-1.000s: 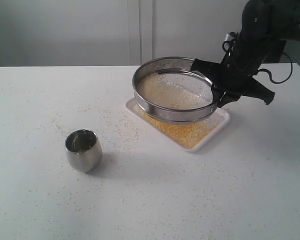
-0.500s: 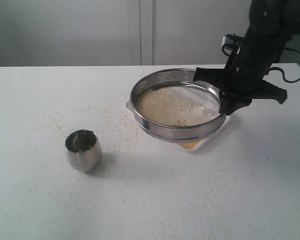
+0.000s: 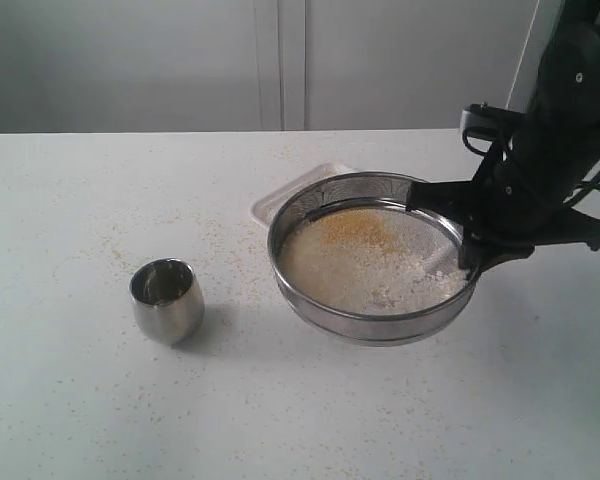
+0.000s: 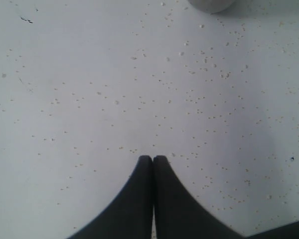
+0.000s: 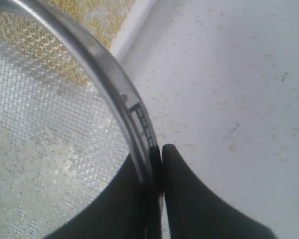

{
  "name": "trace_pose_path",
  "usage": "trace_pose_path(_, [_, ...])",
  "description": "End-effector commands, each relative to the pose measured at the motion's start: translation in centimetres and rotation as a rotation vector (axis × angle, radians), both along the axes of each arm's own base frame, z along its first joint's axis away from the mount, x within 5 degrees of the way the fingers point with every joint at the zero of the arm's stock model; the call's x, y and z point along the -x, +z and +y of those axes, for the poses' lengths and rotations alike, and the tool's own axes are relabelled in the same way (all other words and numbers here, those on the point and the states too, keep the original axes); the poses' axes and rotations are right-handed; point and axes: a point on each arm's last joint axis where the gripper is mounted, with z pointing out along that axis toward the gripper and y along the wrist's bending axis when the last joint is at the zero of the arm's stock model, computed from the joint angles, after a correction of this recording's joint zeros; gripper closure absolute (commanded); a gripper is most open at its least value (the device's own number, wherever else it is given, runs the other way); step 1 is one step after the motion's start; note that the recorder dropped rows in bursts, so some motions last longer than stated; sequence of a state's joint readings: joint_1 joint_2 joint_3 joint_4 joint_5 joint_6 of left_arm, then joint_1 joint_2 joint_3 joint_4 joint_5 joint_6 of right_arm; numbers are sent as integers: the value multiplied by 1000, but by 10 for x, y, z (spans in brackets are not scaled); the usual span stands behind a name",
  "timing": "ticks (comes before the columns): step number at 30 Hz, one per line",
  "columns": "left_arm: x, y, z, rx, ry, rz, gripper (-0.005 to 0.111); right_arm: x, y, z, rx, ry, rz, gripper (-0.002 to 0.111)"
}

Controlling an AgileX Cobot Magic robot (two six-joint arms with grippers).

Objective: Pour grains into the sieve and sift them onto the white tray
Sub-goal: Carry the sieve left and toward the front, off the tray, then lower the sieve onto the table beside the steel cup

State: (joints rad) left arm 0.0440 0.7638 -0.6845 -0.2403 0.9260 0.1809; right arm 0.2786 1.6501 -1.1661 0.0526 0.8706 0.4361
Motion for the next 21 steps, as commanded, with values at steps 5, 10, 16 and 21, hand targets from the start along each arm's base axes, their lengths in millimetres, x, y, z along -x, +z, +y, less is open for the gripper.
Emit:
trace_pose_path(5, [2,-2,0,4,-3,8,107,11,-14,10,-44,20,-27,108])
trace_pose_path(10, [2,-2,0,4,-3,8,107,22,-26,27,-49,73,-41,108])
trace_pose_path(16, [2,-2,0,4,-3,8,107,30,-34,41,-65,105,-64,108])
trace_pose_path(21, [2,-2,0,4,-3,8,107,37,-41,54,-71,144,-60,108])
